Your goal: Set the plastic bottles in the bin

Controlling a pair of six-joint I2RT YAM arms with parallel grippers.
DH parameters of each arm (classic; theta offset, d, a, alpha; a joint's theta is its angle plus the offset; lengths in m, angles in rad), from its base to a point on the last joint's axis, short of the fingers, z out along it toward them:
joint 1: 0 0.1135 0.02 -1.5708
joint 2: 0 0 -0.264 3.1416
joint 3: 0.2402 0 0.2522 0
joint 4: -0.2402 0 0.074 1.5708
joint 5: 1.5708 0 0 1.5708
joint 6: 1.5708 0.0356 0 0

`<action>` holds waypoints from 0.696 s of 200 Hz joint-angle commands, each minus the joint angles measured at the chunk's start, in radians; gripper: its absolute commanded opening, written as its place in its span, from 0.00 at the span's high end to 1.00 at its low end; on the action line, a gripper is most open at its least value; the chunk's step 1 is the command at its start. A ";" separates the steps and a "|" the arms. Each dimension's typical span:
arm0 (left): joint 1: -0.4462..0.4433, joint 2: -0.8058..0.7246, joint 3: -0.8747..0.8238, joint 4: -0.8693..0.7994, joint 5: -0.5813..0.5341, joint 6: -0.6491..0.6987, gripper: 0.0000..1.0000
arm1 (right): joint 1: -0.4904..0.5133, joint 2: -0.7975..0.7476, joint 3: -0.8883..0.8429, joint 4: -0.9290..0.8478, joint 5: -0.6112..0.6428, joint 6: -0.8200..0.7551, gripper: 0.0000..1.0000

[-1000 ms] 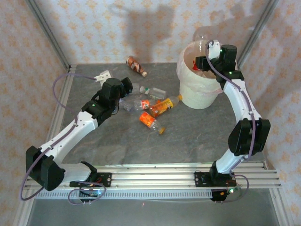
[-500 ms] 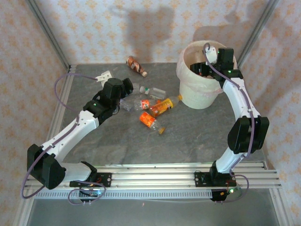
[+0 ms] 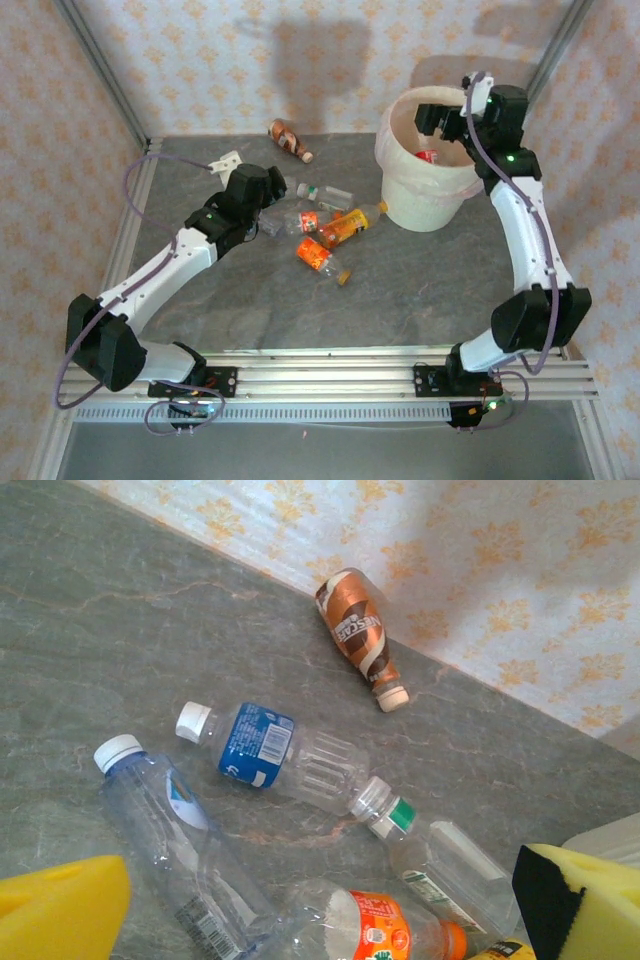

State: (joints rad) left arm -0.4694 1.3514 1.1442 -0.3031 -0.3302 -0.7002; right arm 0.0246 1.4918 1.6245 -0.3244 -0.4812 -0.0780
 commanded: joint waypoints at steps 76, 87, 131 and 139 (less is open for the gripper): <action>0.027 0.037 0.033 -0.091 -0.060 -0.127 0.00 | 0.387 -0.175 -0.305 0.016 -0.086 -0.210 0.01; 0.037 0.039 0.027 -0.098 -0.060 -0.155 0.00 | 0.424 -0.159 -0.348 0.016 -0.083 -0.192 0.01; 0.065 0.038 -0.002 -0.099 -0.041 -0.210 0.00 | 0.569 -0.024 -0.460 0.004 -0.027 -0.122 0.04; 0.069 0.037 0.001 -0.111 -0.045 -0.215 0.00 | 0.596 0.008 -0.464 0.002 -0.031 -0.120 0.05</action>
State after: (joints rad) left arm -0.4126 1.3869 1.1454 -0.3687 -0.3416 -0.8639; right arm 0.5594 1.4261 1.1904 -0.3092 -0.5285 -0.2279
